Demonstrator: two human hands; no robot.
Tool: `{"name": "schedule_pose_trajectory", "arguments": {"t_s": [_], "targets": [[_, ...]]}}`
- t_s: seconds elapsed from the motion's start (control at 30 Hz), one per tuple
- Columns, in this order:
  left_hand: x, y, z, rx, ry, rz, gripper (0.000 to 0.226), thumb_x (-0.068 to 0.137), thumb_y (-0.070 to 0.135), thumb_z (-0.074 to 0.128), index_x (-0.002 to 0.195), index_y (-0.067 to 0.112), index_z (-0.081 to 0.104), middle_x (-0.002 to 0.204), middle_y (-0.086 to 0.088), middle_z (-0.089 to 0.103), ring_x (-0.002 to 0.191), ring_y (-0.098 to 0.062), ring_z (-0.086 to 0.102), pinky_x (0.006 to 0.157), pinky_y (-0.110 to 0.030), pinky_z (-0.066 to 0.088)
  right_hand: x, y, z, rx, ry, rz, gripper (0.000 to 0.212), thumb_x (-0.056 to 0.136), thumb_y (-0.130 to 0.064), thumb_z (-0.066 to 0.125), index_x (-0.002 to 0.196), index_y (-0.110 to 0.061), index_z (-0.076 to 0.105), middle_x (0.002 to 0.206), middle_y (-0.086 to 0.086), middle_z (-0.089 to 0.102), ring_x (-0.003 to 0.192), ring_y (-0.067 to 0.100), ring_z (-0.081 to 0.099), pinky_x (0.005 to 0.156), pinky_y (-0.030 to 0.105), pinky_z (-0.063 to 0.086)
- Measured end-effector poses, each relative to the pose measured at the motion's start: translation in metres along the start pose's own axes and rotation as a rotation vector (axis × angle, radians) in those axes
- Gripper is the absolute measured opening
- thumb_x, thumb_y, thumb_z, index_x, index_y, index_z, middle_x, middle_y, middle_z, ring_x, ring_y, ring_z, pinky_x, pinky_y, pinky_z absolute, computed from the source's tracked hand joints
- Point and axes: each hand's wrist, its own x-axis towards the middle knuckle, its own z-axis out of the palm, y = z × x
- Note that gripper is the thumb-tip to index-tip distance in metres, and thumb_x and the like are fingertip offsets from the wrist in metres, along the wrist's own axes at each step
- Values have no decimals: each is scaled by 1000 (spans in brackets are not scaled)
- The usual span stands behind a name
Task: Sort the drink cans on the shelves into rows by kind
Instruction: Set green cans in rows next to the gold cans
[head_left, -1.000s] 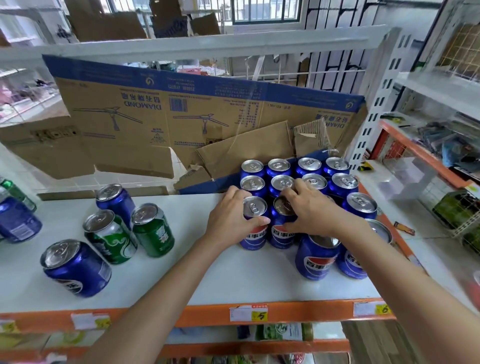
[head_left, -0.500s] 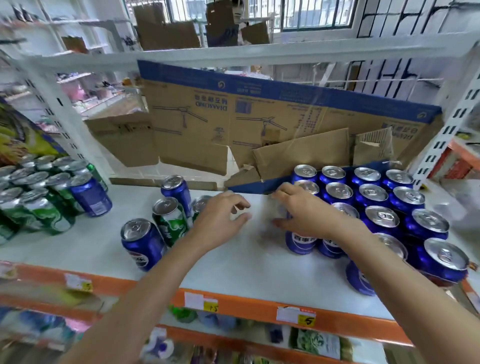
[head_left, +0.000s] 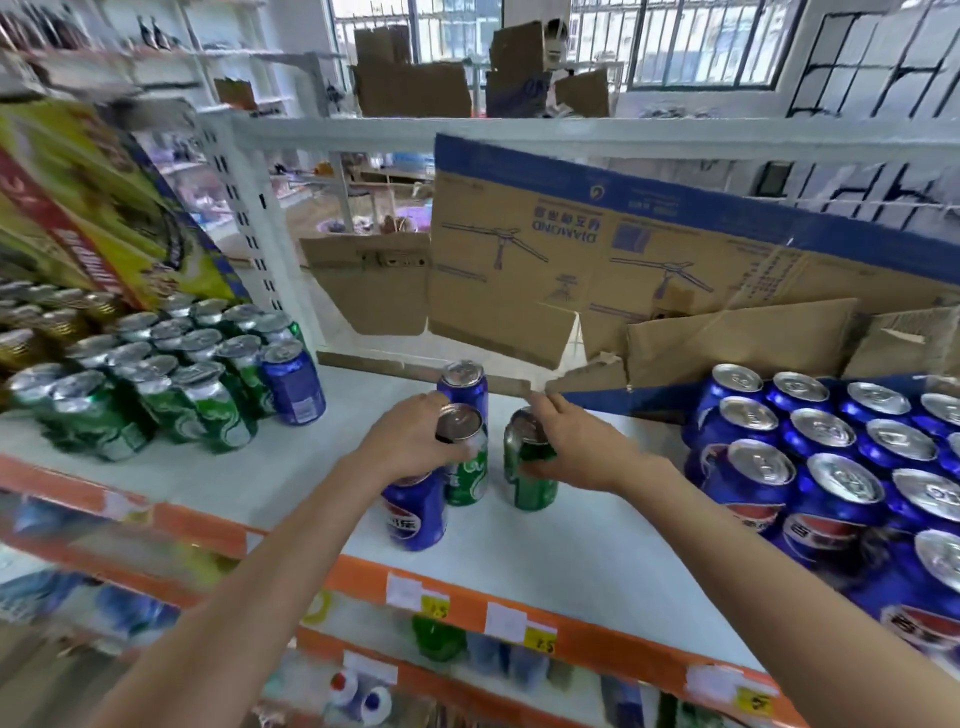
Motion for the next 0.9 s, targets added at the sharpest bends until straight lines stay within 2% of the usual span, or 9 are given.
{"name": "schedule_pose_trajectory", "arguments": {"t_s": [0.1, 0.23, 0.3, 0.4, 0.47, 0.57, 0.7, 0.8, 0.9], "targets": [[1, -5, -2, -71, -25, -31, 48, 73, 47, 74, 107, 18, 58, 106, 1, 64, 98, -19, 58, 79, -30, 43, 4, -3, 7, 40, 39, 62, 83, 78, -39, 72, 143, -16, 26, 143, 8, 33, 122, 27, 45, 95, 36, 43], [6, -11, -7, -260, 55, -7, 43, 66, 46, 80, 94, 20, 60, 94, 6, 66, 92, -15, 62, 68, -26, 42, 3, -13, 10, 97, 134, 159, 79, 74, -40, 74, 139, -21, 34, 136, 2, 40, 119, 24, 46, 95, 38, 45], [5, -13, -16, -352, 110, 24, 46, 64, 48, 81, 97, 21, 61, 96, 6, 66, 90, -13, 61, 74, -28, 47, 1, -23, 7, 172, 248, 194, 78, 71, -38, 75, 136, -23, 37, 131, 0, 44, 118, 22, 45, 94, 38, 45], [-9, -17, -40, -572, 270, 66, 42, 64, 45, 82, 93, 27, 59, 94, 7, 66, 89, -12, 62, 81, -35, 52, -6, -49, -4, 307, 504, 196, 70, 67, -30, 78, 128, -22, 43, 118, -4, 47, 111, 17, 45, 89, 32, 43], [-24, -20, -59, -686, 415, 122, 42, 65, 41, 82, 97, 26, 59, 98, 6, 65, 90, -10, 63, 79, -30, 53, -11, -70, -9, 361, 661, 168, 66, 66, -23, 80, 123, -21, 46, 111, -7, 46, 107, 14, 43, 85, 24, 37], [-48, -31, -81, -825, 581, 134, 45, 66, 36, 82, 102, 25, 58, 103, 5, 64, 93, -8, 62, 77, -22, 51, -16, -100, -15, 436, 798, 111, 66, 65, -20, 82, 121, -21, 47, 110, -9, 46, 105, 10, 43, 84, 17, 34], [-84, -61, -88, -907, 735, -9, 48, 57, 52, 76, 98, 33, 59, 104, 6, 64, 98, -11, 61, 82, -31, 52, -15, -130, -16, 586, 811, -11, 69, 63, -23, 83, 121, -24, 47, 115, -7, 51, 109, 12, 49, 90, 26, 43], [-111, -81, -85, -811, 786, -146, 46, 65, 38, 82, 102, 24, 60, 106, 4, 62, 97, -7, 59, 81, -29, 51, -7, -147, -15, 707, 733, -79, 70, 62, -24, 83, 121, -26, 45, 117, -7, 53, 111, 12, 51, 92, 28, 46], [-133, -99, -85, -806, 812, -265, 47, 62, 36, 85, 100, 30, 59, 106, 8, 61, 91, 3, 59, 74, -21, 47, 5, -168, -7, 762, 633, -139, 70, 62, -28, 82, 120, -27, 45, 117, -8, 52, 111, 10, 50, 93, 29, 44]]}}
